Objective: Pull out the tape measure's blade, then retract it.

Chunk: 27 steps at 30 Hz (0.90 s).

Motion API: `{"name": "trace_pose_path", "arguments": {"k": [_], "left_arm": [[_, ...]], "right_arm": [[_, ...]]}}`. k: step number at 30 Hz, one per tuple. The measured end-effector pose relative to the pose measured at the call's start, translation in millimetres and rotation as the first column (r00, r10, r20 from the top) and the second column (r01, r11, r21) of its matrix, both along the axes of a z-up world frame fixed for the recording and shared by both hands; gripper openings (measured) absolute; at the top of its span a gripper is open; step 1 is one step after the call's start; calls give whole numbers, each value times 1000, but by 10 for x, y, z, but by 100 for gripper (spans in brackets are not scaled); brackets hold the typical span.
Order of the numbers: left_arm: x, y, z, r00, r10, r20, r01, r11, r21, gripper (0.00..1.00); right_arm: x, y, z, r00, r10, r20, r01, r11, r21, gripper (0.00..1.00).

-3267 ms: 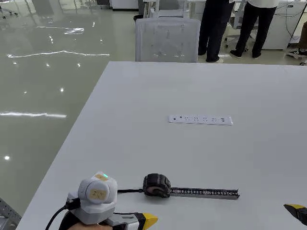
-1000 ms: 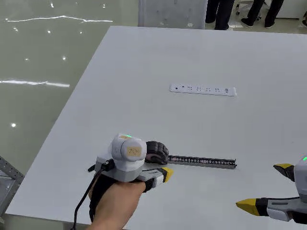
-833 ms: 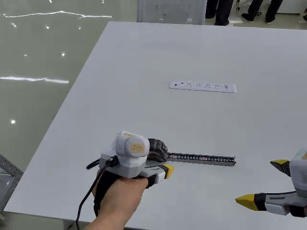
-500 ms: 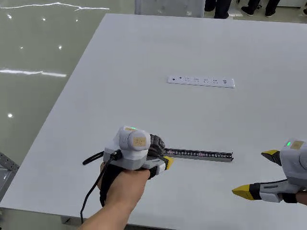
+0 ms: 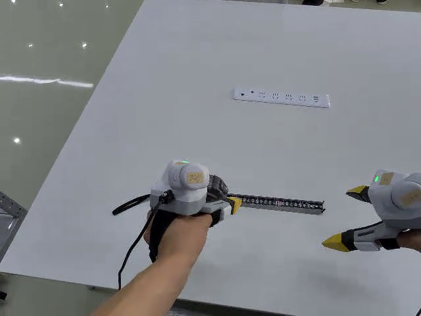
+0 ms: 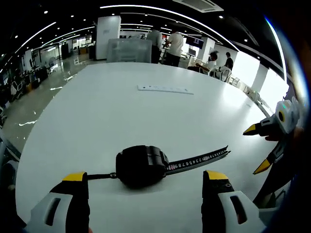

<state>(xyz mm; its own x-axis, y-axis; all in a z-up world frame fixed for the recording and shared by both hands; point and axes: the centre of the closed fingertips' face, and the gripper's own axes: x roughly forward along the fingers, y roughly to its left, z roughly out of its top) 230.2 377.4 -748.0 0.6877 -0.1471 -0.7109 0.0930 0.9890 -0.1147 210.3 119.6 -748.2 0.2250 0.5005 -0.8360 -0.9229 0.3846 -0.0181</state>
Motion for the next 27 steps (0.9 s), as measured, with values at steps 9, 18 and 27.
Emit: {"name": "trace_pose_path", "arguments": {"k": [9,18,27], "left_arm": [[111,19,-182,1000,20,-12,-20,1000,8,91],[207,-19,-319,999,28,-39,-28,1000,-5,89],[272,11,-378,998,47,-46,-47,999,-5,87]], "right_arm": [[212,33,-167,989,150,0,-149,988,-42,64],[316,16,-349,962,273,-23,-274,958,-79,54],[366,-6,-514,933,357,-46,-360,926,-114,44]]}}
